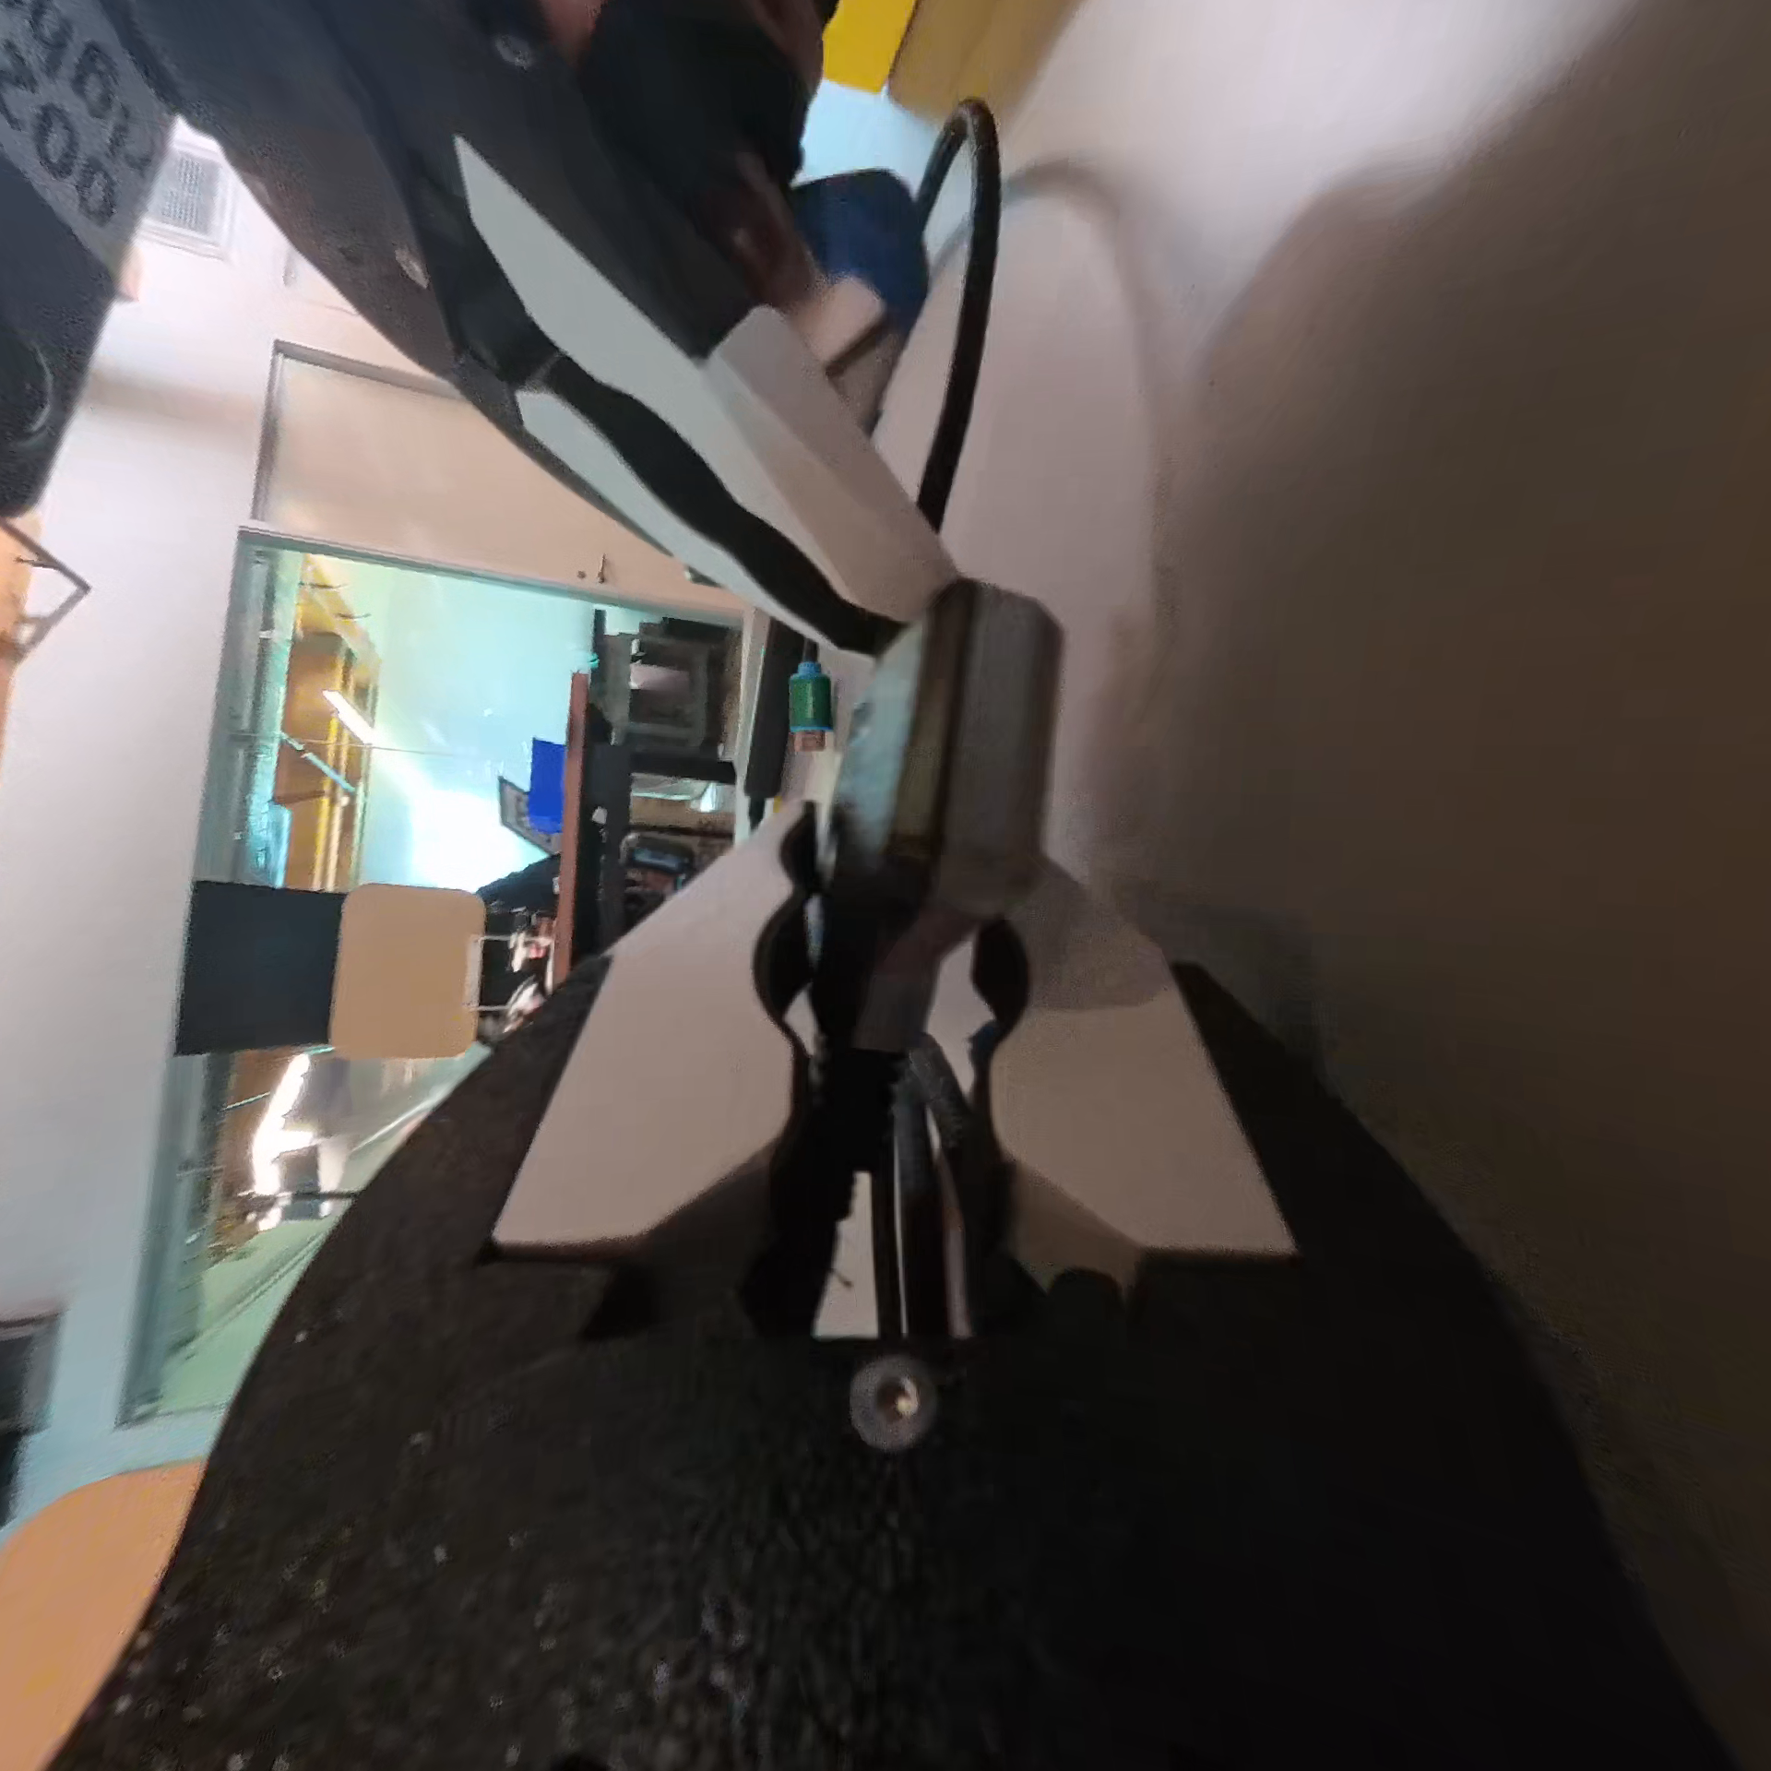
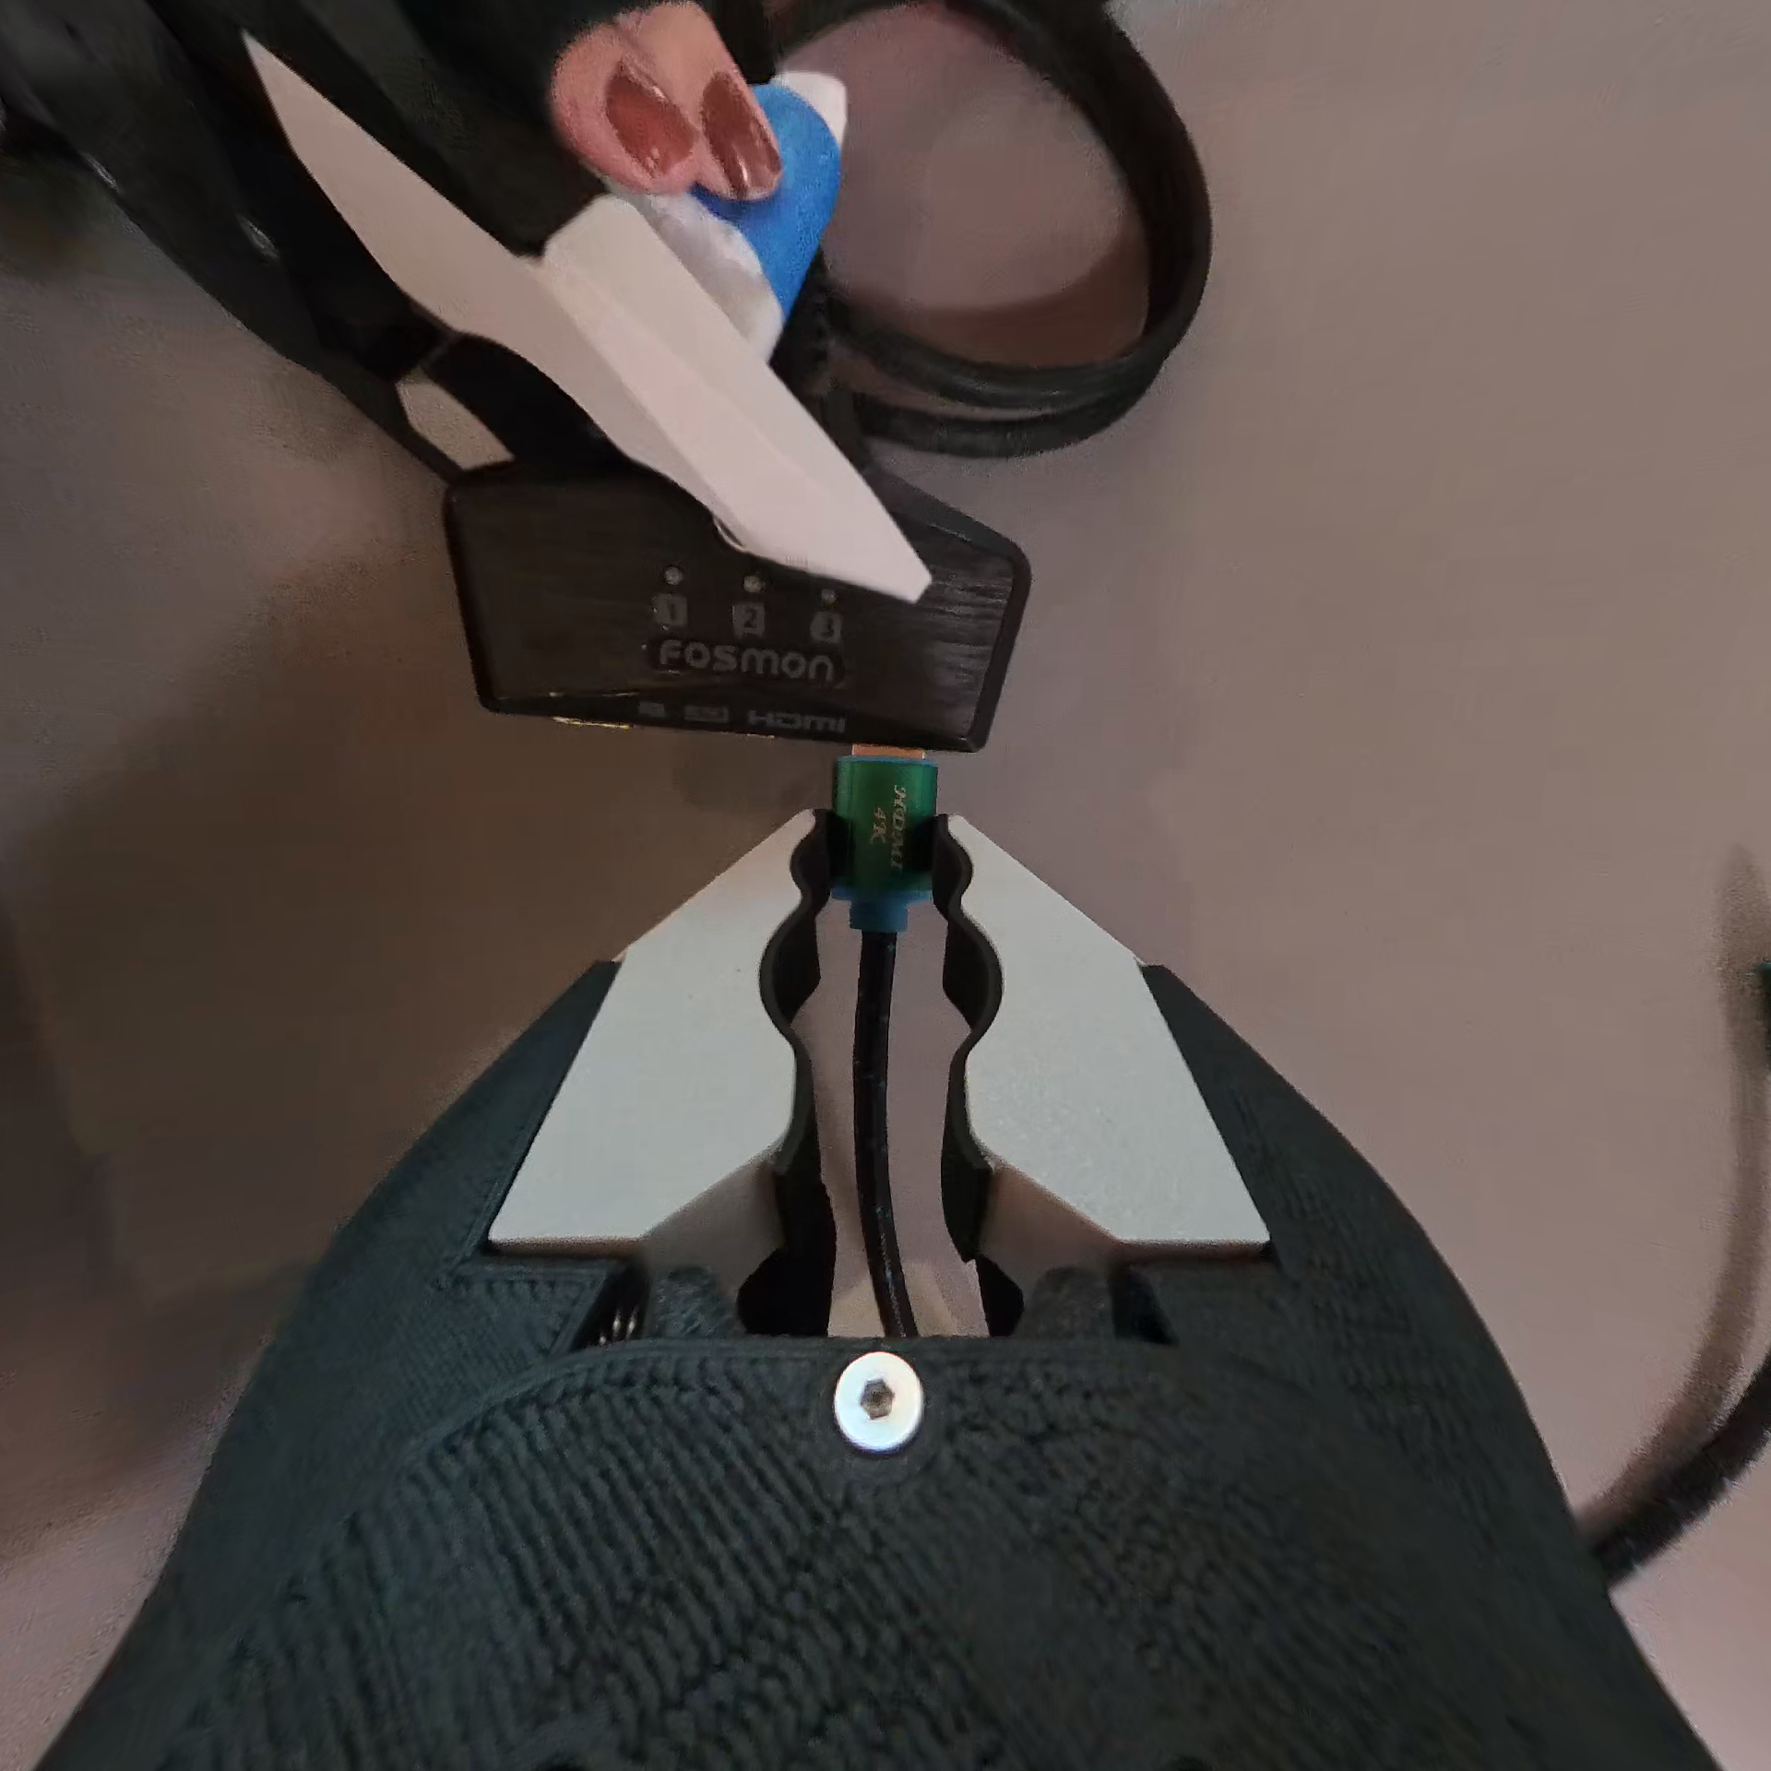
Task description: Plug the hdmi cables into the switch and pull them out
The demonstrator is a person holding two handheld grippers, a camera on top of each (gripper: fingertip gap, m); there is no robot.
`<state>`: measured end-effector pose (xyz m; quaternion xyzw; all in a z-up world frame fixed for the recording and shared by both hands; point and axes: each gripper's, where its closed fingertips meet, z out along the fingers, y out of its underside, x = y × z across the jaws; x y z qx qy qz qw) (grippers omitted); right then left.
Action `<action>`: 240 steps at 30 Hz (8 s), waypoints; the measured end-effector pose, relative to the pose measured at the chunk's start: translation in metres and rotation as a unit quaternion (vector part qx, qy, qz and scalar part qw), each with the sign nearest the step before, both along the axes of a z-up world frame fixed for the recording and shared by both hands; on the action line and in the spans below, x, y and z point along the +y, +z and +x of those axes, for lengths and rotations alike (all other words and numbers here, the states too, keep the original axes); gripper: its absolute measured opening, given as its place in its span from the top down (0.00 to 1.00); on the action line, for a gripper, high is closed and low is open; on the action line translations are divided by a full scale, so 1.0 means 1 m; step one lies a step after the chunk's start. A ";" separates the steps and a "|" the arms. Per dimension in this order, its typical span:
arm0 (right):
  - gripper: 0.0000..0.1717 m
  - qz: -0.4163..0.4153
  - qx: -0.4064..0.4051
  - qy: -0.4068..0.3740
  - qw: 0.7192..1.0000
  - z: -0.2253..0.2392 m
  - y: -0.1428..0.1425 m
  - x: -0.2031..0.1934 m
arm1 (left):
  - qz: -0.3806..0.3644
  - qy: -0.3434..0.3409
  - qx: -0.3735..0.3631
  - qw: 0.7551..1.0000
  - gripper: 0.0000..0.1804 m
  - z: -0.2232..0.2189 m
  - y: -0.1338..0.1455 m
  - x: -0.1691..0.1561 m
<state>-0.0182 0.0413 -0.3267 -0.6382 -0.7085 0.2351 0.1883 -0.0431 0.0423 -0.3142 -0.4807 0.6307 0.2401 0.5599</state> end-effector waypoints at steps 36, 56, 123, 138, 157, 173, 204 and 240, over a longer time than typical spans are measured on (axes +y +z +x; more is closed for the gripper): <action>0.95 0.548 0.013 0.004 0.836 0.054 0.016 0.061 | -0.077 0.098 -0.073 0.990 0.89 -0.037 -0.021 0.017; 0.95 0.481 0.255 -0.220 0.809 0.219 0.373 -0.017 | -0.030 0.071 -0.036 0.996 0.86 -0.028 -0.017 0.015; 0.90 0.674 0.119 0.006 0.729 0.013 0.157 -0.006 | 0.123 -0.069 -0.312 0.939 0.57 -0.022 0.103 -0.039; 0.90 0.747 -0.030 -0.268 0.608 0.310 0.339 0.026 | 0.048 -0.016 -0.380 0.923 0.62 -0.049 0.091 -0.012; 0.90 0.199 -0.278 -0.451 0.824 0.438 0.070 0.147 | 0.020 -0.012 -0.367 0.930 0.65 -0.044 0.081 -0.006; 0.31 0.228 -0.030 -0.662 0.714 0.463 0.108 0.057 | -0.139 0.036 -0.434 0.889 0.50 -0.040 0.062 0.007; 0.93 0.032 -0.064 -0.665 0.744 0.433 0.002 0.008 | -0.315 0.537 -0.420 0.661 0.52 -0.199 0.001 -0.117; 0.88 0.045 0.075 -0.313 0.946 -0.082 0.012 -0.015 | -0.052 0.536 -0.449 0.713 0.91 -0.300 0.105 -0.222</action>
